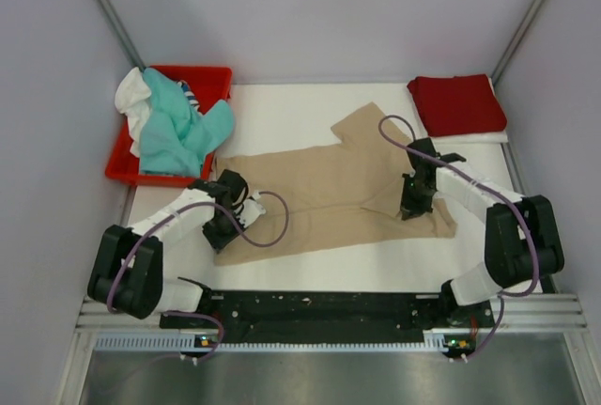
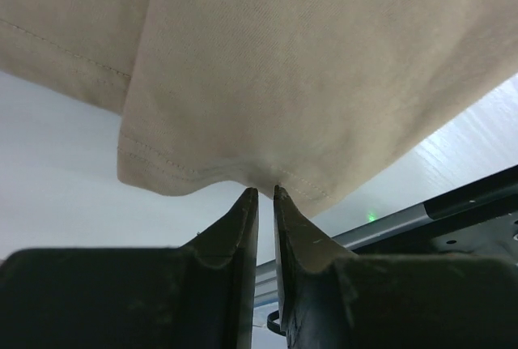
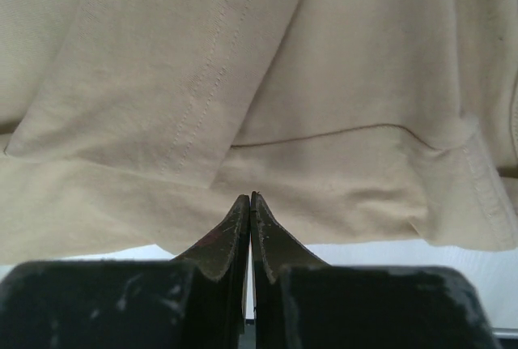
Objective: Fold and stack the t-shirts
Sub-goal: Fold the flattened tshirt in 1/3 of the way
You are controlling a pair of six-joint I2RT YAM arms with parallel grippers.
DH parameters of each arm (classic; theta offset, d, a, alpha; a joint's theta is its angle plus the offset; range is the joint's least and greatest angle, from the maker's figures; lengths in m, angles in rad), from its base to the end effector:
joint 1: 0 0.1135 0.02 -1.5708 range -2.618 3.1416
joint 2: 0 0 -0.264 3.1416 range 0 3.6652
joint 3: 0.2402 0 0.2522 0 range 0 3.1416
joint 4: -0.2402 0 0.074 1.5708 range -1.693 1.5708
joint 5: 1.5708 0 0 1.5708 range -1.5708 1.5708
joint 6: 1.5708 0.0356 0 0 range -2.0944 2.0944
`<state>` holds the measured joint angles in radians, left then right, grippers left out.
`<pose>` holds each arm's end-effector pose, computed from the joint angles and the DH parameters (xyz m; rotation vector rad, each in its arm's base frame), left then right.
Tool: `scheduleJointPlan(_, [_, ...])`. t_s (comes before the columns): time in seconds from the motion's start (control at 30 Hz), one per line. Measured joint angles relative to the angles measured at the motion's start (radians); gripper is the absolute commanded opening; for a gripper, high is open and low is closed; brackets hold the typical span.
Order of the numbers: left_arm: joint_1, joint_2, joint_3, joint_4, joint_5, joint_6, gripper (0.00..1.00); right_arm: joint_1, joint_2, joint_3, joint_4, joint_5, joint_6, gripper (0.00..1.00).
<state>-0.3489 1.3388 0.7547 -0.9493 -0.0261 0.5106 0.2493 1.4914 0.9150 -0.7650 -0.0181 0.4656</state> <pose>0.1890 -0.0678 0.1759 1.2935 2.8240 0.0451 0.2538 0.0653 0.1867 0.3132 2.9128 0.1429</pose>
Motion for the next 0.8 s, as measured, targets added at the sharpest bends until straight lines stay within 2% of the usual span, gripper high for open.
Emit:
scheduleJointPlan(0.4, [0.000, 0.026, -0.045, 0.060, -0.045, -0.011, 0.19, 0.011, 0.159, 0.069, 0.041, -0.007, 0.000, 0.00])
scheduleJointPlan(0.8, [0.000, 0.041, -0.051, 0.078, -0.067, -0.011, 0.19, 0.015, 0.206, 0.146, 0.048, -0.014, 0.003, 0.00])
